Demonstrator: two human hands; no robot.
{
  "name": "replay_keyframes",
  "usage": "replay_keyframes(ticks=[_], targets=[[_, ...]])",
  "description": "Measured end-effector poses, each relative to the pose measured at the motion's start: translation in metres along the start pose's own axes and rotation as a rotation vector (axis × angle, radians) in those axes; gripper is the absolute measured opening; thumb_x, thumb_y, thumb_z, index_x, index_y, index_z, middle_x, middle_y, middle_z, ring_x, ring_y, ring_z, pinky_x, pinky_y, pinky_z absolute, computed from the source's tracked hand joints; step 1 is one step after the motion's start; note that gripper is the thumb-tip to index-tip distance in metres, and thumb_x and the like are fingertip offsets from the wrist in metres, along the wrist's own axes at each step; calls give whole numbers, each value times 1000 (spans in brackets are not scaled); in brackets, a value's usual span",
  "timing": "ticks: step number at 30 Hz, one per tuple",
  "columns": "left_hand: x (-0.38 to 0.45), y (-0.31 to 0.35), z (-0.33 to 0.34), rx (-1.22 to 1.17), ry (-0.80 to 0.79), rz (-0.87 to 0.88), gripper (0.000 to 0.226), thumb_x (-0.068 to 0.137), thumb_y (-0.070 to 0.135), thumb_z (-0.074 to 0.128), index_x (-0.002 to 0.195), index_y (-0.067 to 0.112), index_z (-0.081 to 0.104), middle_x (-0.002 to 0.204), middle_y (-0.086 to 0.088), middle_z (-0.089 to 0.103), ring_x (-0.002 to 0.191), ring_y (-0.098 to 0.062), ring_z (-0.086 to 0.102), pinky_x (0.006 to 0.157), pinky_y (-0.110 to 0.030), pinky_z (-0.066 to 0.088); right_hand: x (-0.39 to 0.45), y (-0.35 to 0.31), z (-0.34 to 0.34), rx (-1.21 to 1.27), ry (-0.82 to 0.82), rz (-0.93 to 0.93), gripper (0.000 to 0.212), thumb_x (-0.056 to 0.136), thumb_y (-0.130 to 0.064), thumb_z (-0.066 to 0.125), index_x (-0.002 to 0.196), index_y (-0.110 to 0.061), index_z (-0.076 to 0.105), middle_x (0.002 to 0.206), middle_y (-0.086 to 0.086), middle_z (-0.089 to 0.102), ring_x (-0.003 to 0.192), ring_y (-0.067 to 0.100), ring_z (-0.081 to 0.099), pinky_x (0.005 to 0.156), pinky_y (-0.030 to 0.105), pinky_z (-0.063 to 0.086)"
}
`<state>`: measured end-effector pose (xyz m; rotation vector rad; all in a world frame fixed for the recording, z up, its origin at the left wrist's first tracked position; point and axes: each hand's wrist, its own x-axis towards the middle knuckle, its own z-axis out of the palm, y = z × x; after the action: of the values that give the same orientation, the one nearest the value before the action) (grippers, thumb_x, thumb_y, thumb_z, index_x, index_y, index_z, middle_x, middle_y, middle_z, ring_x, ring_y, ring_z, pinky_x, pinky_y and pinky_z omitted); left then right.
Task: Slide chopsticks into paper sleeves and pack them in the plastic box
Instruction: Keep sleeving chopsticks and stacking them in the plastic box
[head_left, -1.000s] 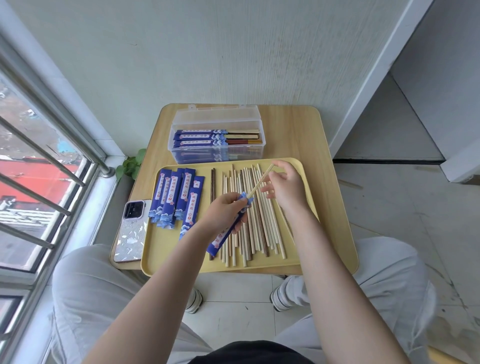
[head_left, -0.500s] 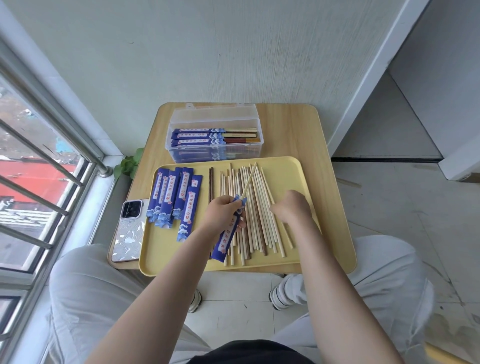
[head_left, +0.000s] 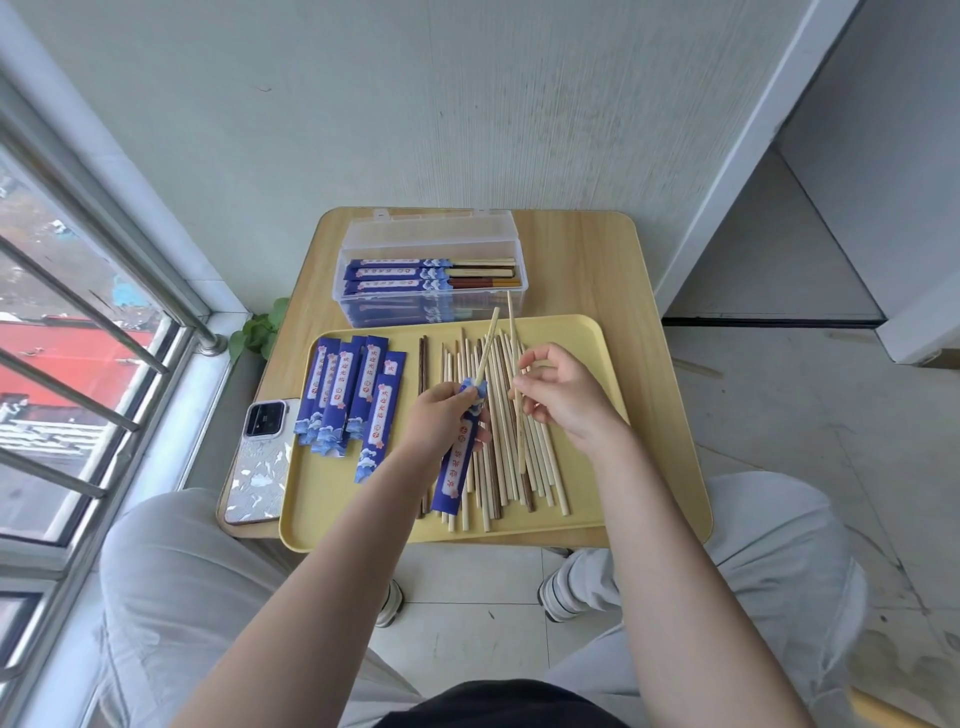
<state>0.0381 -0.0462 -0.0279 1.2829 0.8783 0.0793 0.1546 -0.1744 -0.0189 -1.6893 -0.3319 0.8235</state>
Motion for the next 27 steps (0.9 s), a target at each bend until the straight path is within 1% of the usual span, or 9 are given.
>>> replay_keyframes(ticks=[6,8,10,13,17,20,23,25,27], targets=[[0,0,-3,-10,70,40,14,103,16,53,97,6,61,77,-8,66,57,-20,64,58,-30,54,-6,-10,3,-152,65,-52,21,91,-10,60,95,-23,75,88,-5,77,73,16,71,62,28,50],[1,-1,-4,-6,113,54,15,103,17,53,96,7,61,77,-8,65,57,-20,64,59,-30,53,-5,-13,4,-262,120,-93,23,90,-14,58,93,-27,76,86,-10,77,77,19,74,64,36,56],[2,-1,-4,-5,153,60,16,103,18,52,98,7,62,79,-8,66,57,-18,64,59,-30,54,-2,-16,5,-370,168,-127,24,92,-18,55,97,-28,76,89,-11,76,81,19,74,74,42,60],[2,-1,-6,-18,193,49,17,103,19,52,102,7,63,81,-7,68,58,-16,65,59,-28,55,1,-18,6,-511,223,-191,19,95,-21,60,106,-24,75,102,-8,75,89,12,71,80,28,56],[1,0,-7,-13,209,43,16,103,20,52,102,9,63,82,-7,68,59,-16,65,58,-26,56,3,-24,9,-680,275,-282,17,98,-21,60,108,-19,74,95,-3,74,74,16,67,70,29,53],[1,0,-7,1,204,42,16,103,20,52,101,9,63,82,-7,67,59,-16,64,59,-27,55,4,-29,12,-750,331,-322,14,97,-23,63,103,-17,73,97,-4,66,79,17,59,67,29,46],[1,1,-8,48,172,39,16,102,17,54,103,5,64,81,-8,65,58,-16,63,60,-29,54,2,-34,14,-690,356,-314,6,94,-23,67,94,-17,67,96,-6,54,80,13,53,67,28,40],[0,2,-8,76,141,23,15,100,12,53,96,4,65,76,-7,62,56,-17,59,57,-30,51,1,-35,14,-605,357,-320,8,92,-23,69,90,-17,63,91,-6,58,78,12,54,66,26,41],[-1,3,-9,107,111,10,19,96,8,49,88,6,66,74,-8,60,58,-18,55,56,-31,47,1,-37,15,-482,361,-315,10,92,-23,69,90,-18,60,83,-9,60,72,5,54,61,17,40]])
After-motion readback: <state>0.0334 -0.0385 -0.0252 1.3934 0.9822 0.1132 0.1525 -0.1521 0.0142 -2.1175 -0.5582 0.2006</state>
